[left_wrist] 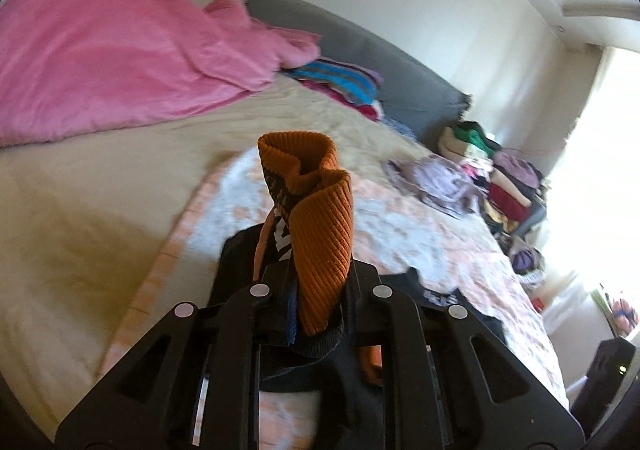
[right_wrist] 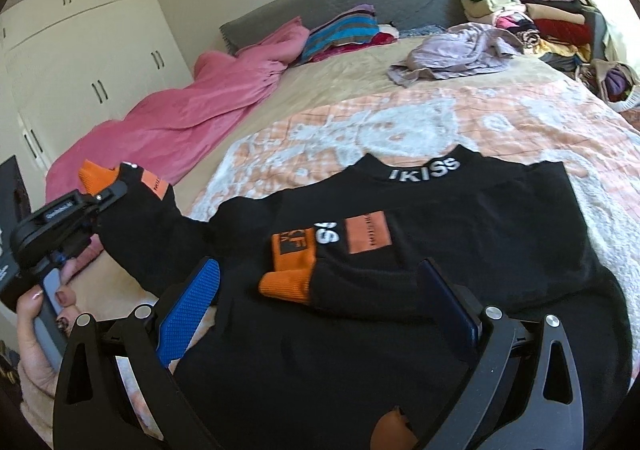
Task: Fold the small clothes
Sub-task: 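Lift the cuff with the left tool and fold the sleeve across the body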
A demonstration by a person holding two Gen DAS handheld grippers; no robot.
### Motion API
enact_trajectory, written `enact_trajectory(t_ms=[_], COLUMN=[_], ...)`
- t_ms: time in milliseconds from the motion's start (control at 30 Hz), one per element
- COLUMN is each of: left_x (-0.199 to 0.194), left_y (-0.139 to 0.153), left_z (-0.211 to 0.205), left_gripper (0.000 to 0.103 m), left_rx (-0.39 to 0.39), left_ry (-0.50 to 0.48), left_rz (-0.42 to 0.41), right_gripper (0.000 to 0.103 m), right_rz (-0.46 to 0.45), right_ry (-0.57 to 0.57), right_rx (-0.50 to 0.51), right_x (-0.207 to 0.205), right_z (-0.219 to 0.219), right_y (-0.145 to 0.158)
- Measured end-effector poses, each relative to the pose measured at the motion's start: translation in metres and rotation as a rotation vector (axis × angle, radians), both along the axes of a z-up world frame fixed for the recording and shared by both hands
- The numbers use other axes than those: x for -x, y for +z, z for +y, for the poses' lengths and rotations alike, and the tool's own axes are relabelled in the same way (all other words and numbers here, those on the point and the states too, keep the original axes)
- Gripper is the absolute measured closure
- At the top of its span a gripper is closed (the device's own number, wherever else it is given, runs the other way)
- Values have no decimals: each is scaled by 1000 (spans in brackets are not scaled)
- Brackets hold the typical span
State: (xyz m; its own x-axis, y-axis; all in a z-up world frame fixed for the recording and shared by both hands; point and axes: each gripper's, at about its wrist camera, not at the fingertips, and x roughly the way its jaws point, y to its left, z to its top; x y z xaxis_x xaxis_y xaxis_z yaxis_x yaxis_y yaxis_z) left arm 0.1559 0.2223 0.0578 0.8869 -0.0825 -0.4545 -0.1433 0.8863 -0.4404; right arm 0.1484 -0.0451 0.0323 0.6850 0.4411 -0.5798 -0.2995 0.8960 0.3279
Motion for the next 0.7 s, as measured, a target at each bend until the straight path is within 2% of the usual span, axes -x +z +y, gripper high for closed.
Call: enact_trajectory(t_ms=[233, 533, 700], left_x=[-3, -14, -22], left_y=[9, 2, -9], left_z=[-37, -82, -118], left_gripper=[94, 94, 94], left_rx=[-12, -35, -95], left_ry=[-103, -229, -302], left_rz=[-6, 23, 57], right_gripper=[5, 5, 5], right_rz=[-4, -20, -22], right_ry=[-41, -120, -202], right_rx=[-17, -45, -69], right_x=[9, 18, 23], right_z=[-26, -69, -103], right_y=[1, 5, 5])
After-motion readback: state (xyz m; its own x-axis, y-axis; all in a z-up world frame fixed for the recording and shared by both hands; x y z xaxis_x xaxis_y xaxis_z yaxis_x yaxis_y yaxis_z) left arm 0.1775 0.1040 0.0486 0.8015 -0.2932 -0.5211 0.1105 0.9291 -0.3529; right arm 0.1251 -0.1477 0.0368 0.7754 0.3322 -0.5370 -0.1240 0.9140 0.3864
